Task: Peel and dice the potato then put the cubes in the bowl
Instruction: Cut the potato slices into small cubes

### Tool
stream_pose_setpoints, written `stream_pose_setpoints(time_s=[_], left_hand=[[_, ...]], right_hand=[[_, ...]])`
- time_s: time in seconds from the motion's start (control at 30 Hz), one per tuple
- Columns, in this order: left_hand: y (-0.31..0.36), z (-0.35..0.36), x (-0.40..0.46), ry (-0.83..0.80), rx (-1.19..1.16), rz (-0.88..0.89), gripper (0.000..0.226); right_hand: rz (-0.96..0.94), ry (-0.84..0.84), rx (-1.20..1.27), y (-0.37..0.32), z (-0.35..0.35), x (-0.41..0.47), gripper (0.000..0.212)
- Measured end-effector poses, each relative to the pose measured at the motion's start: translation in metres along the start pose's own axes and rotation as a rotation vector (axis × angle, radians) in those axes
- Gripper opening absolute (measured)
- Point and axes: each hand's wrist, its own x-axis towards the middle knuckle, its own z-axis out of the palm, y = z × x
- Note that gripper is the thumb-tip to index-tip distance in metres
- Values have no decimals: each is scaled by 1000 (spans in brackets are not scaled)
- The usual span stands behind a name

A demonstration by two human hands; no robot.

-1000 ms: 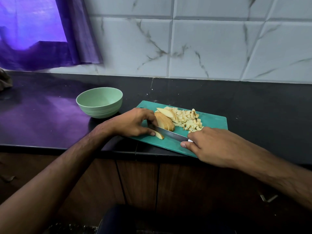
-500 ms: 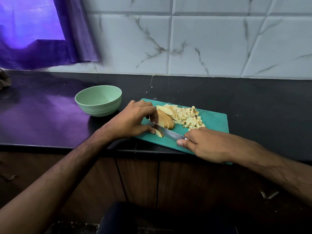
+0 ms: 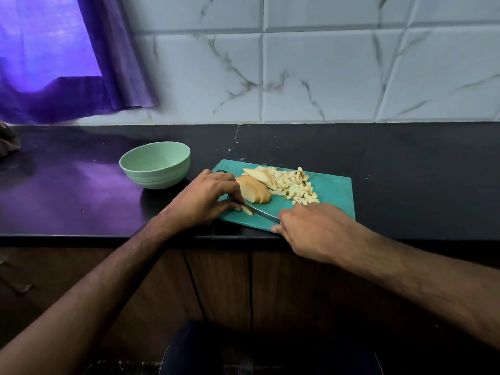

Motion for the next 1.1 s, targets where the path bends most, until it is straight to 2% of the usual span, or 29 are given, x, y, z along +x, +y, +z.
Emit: stream_pose_setpoints(time_s=[0.13, 0.3, 0.43, 0.6, 0.77, 0.97, 1.1], left_hand=[[-2, -3, -1, -7, -39, 10, 4], [1, -3, -3, -20, 18, 35, 12], [1, 1, -4, -16, 77, 31, 14], [-6, 5, -10, -4, -41, -62, 16], [-6, 2, -7, -22, -37, -85, 10], [1, 3, -3, 1, -36, -56, 25], [5, 8, 1, -48, -13, -36, 22]], right_hand=[[2, 62, -90, -7, 5, -3, 41], [-10, 74, -75, -6, 9, -8, 39], [-17, 22, 19, 11, 8, -18, 42], [72, -105, 110, 31, 1, -36, 38], [117, -220, 182, 58, -9, -46, 43], [199, 37, 614, 73, 1, -39, 48], [230, 179, 969, 69, 11, -23, 47]])
